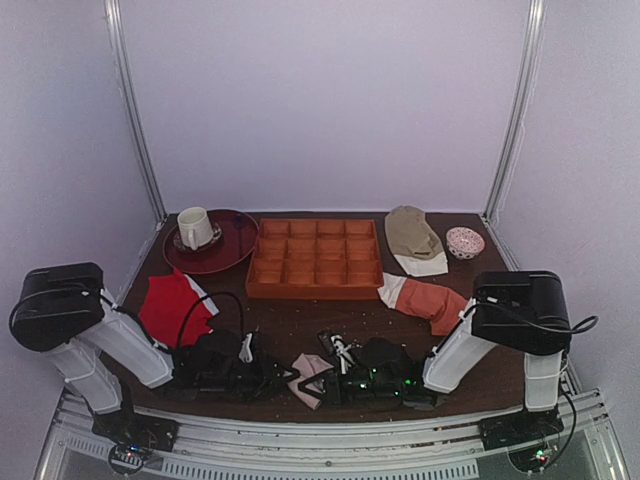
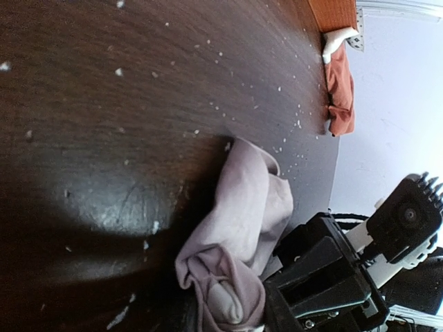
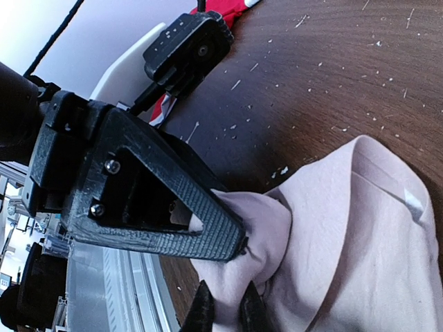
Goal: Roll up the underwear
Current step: Roll the underwear at the center of the board.
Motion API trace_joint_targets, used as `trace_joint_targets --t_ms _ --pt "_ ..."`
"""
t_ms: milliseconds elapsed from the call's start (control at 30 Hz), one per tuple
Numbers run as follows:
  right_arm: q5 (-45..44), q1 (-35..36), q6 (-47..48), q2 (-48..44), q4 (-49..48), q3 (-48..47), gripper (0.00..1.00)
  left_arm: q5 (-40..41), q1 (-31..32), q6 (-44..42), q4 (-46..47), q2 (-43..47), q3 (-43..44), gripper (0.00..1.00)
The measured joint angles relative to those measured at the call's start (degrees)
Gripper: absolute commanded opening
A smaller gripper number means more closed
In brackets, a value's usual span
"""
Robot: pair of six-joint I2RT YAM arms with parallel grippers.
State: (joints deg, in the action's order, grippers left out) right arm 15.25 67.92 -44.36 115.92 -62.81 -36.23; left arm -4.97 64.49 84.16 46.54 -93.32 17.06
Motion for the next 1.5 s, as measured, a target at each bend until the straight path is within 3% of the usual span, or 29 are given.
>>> trace_joint_targets --t_ms 100,333,600,767,967,1500 --pt "0.22 0.00 0.15 0.02 0.22 -0.13 0.00 0.00 0.00 0.09 -0.35 0.13 0.15 0.01" --pt "-0.39 -0.02 2.10 -1.60 3.50 -0.68 0.17 -0.33 -0.15 -0.42 -2.75 0.74 1.07 0.00" --pt "-7.58 2.78 13.46 -9.73 28.09 -6.78 0.29 -1.14 -0.15 -0.85 -4.81 0.74 2.36 0.00" --pt "-14.27 5.16 20.65 -12.55 41.62 -11.67 0.33 -1.44 -0.15 -1.07 -4.92 0.74 2.38 0.00" --pt "-22.16 8.90 27.02 -13.29 50.38 -15.56 0.35 -1.53 -0.15 -1.22 -5.38 0.74 2.67 0.00" --pt "-34.80 14.88 32.30 -7.52 55.25 -20.74 0.33 -1.73 -0.15 -1.22 -6.25 0.81 2.91 0.00"
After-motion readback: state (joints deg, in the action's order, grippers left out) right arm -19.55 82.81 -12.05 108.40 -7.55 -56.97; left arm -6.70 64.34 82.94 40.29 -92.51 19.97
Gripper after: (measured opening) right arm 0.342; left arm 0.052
